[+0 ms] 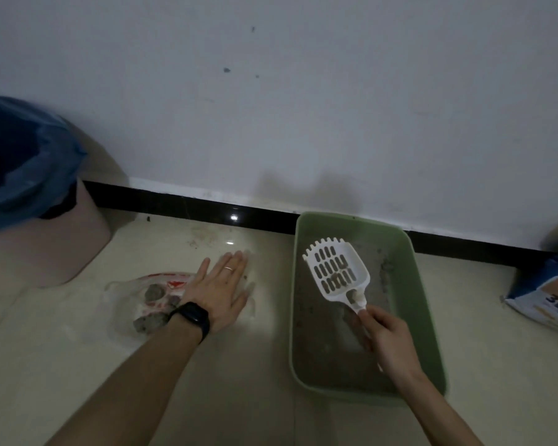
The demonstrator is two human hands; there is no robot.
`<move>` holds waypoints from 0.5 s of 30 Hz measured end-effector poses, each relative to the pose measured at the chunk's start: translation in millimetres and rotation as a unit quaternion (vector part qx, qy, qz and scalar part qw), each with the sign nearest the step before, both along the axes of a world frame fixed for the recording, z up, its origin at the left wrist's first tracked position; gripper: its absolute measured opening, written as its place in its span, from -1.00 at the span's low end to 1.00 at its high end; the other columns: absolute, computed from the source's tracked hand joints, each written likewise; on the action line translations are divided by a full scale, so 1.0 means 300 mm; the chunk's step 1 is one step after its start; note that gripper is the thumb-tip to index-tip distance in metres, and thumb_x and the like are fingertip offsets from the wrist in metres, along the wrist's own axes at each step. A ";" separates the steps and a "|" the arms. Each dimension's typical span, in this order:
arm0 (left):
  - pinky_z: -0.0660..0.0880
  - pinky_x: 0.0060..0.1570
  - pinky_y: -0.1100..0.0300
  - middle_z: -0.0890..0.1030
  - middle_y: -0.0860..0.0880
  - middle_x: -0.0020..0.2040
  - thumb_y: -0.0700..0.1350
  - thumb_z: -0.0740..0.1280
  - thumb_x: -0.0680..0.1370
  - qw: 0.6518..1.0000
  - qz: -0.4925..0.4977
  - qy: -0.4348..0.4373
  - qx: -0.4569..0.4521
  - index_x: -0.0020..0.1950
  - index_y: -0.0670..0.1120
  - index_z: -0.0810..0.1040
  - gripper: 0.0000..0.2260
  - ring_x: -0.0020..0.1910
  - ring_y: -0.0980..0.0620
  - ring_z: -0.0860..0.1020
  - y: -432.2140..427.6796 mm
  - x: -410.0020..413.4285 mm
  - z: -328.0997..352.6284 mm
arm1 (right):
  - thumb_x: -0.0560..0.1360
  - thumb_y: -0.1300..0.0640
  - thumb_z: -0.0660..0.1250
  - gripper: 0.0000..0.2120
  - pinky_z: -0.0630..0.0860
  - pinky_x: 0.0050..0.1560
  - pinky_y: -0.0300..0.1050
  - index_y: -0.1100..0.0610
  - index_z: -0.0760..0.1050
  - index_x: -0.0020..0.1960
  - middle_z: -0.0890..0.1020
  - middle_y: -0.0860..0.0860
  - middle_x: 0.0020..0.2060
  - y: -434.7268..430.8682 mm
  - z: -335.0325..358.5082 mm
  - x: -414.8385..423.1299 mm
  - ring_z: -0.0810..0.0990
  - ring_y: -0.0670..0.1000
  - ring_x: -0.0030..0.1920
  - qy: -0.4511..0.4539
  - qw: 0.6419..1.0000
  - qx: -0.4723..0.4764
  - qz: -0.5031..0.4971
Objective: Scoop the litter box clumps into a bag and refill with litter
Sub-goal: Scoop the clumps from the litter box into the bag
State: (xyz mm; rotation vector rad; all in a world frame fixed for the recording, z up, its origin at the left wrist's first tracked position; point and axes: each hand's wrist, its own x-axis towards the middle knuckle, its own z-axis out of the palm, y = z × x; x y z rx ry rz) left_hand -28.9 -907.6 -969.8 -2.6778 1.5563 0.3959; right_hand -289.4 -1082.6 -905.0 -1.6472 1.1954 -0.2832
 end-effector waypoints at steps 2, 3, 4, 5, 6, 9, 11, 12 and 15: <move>-0.25 0.51 -0.06 -0.28 0.03 0.57 0.22 -0.18 0.59 0.999 0.018 -0.007 0.038 0.46 -0.01 -0.47 -0.37 0.56 0.04 -0.23 0.093 0.081 0.006 | 0.60 0.11 0.26 -0.78 0.27 -0.38 -0.13 0.10 0.62 -0.15 0.48 -0.07 -0.50 0.052 0.029 0.058 0.37 -0.08 -0.47 -0.003 0.999 -0.003 0.043; -0.25 0.51 -0.06 -0.27 0.02 0.58 0.21 -0.11 0.60 0.998 0.023 -0.009 0.054 0.47 -0.02 -0.46 -0.35 0.56 0.03 -0.23 0.140 0.113 0.011 | 0.60 0.13 0.26 -0.79 0.29 -0.38 -0.14 0.09 0.61 -0.14 0.50 -0.09 -0.49 0.080 0.039 0.088 0.39 -0.10 -0.47 -0.003 0.998 -0.006 0.064; -0.25 0.51 -0.06 -0.26 0.01 0.58 0.22 -0.06 0.60 0.997 0.025 -0.011 0.066 0.50 -0.01 -0.43 -0.32 0.56 0.02 -0.23 0.188 0.139 0.014 | 0.61 0.13 0.26 -0.79 0.32 -0.37 -0.15 0.07 0.61 -0.14 0.54 -0.11 -0.47 0.109 0.045 0.119 0.41 -0.12 -0.47 0.002 0.996 -0.014 0.085; -0.25 0.51 -0.06 -0.25 0.00 0.59 0.23 -0.03 0.60 0.997 0.023 -0.014 0.077 0.54 -0.01 -0.39 -0.30 0.56 0.02 -0.22 0.235 0.158 0.017 | 0.61 0.13 0.25 -0.80 0.36 -0.34 -0.16 0.03 0.61 -0.13 0.59 -0.14 -0.43 0.139 0.048 0.152 0.44 -0.16 -0.47 0.011 0.994 -0.030 0.108; -0.25 0.51 -0.06 -0.23 0.00 0.59 0.24 -0.01 0.59 0.996 0.021 -0.015 0.089 0.56 -0.01 -0.34 -0.28 0.57 0.02 -0.21 0.282 0.172 0.016 | 0.61 0.11 0.25 -0.80 0.39 -0.31 -0.18 -0.02 0.60 -0.12 0.62 -0.17 -0.37 0.170 0.043 0.186 0.48 -0.19 -0.44 0.025 0.989 -0.052 0.138; -0.24 0.51 -0.06 -0.21 0.01 0.60 0.32 0.00 0.56 0.992 0.033 -0.016 0.118 0.59 -0.01 -0.27 -0.24 0.57 0.00 -0.18 0.403 0.206 0.000 | 0.61 0.00 0.21 -0.82 0.54 -0.19 -0.13 -0.08 0.60 -0.02 0.68 -0.20 -0.20 0.275 0.016 0.303 0.60 -0.21 -0.26 0.065 0.966 -0.105 0.227; -0.21 0.51 -0.09 -0.19 0.00 0.60 0.33 0.04 0.54 0.990 0.061 -0.006 0.126 0.59 0.00 -0.24 -0.21 0.57 -0.02 -0.16 0.454 0.225 -0.015 | 0.61 -0.02 0.19 -0.80 0.55 -0.15 -0.10 -0.05 0.59 0.06 0.70 -0.11 -0.13 0.336 -0.023 0.380 0.64 -0.10 -0.18 0.107 0.928 -0.186 0.304; -0.19 0.51 -0.11 -0.18 0.00 0.60 0.32 0.07 0.53 0.988 0.073 0.000 0.135 0.60 0.00 -0.22 -0.20 0.57 -0.02 -0.15 0.471 0.230 -0.021 | 0.62 0.01 0.17 -0.79 0.51 -0.15 -0.10 -0.03 0.57 0.10 0.70 -0.06 -0.10 0.363 -0.048 0.415 0.65 0.00 -0.14 0.134 0.893 -0.243 0.355; -0.21 0.50 -0.13 -0.16 -0.01 0.61 0.28 0.16 0.51 0.980 0.100 0.015 0.171 0.59 -0.02 -0.22 -0.16 0.57 -0.04 -0.15 0.491 0.229 -0.029 | 0.60 0.16 0.12 -0.74 0.46 -0.15 -0.09 0.02 0.46 0.23 0.64 0.05 0.00 0.428 -0.099 0.481 0.62 0.14 -0.05 0.222 0.779 -0.360 0.463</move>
